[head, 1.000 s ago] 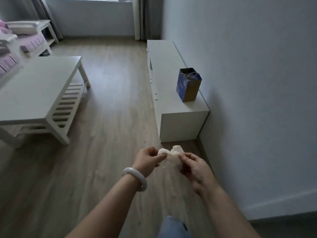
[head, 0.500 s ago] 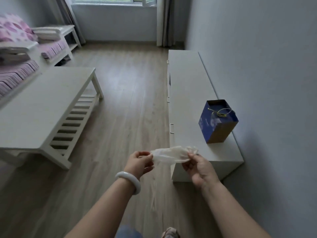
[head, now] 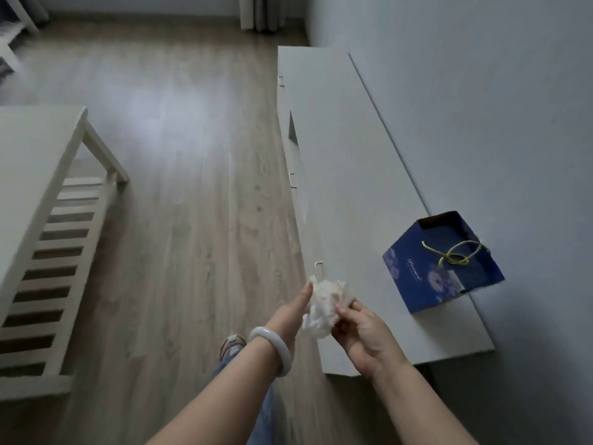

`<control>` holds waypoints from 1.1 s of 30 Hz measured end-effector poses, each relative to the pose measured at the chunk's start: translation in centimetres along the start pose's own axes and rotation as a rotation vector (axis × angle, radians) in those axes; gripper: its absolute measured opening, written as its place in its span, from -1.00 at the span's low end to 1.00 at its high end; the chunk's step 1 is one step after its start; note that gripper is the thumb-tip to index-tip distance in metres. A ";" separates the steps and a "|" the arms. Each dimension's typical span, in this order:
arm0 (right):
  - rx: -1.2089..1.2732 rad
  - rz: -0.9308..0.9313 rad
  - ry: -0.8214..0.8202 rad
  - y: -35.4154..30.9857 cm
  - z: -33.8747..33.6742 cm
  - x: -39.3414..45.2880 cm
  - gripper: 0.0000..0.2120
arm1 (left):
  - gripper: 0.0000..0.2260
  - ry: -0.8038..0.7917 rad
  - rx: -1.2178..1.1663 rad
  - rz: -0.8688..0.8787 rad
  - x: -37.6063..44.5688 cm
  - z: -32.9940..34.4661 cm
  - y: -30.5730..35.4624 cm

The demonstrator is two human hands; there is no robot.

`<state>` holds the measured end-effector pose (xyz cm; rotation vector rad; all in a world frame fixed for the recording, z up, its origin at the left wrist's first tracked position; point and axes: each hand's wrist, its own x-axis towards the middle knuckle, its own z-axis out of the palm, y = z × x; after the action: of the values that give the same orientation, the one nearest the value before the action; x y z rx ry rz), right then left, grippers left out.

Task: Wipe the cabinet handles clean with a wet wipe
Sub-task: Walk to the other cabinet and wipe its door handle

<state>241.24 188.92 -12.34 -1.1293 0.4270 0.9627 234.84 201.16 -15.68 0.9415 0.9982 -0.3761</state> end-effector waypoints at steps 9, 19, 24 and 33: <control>-0.323 -0.087 0.220 -1.4 6.0 13.1 -0.80 | -0.77 -0.047 -0.266 -0.068 12.8 -5.0 9.6; -1.617 -0.441 0.273 -3.7 -3.8 36.2 -0.58 | -0.75 0.378 0.188 0.018 28.7 -8.0 6.1; -1.863 -0.566 0.284 -2.6 -6.5 44.7 -0.46 | -0.66 0.300 0.208 -0.050 35.7 -6.1 4.8; -1.928 -0.822 0.420 -0.2 -8.1 46.5 -0.43 | -0.62 -0.032 -0.296 -0.329 42.4 -2.9 5.8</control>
<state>268.23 201.48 -49.03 -2.8906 -0.9093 0.0988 259.12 212.53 -49.20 0.5027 1.1459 -0.5004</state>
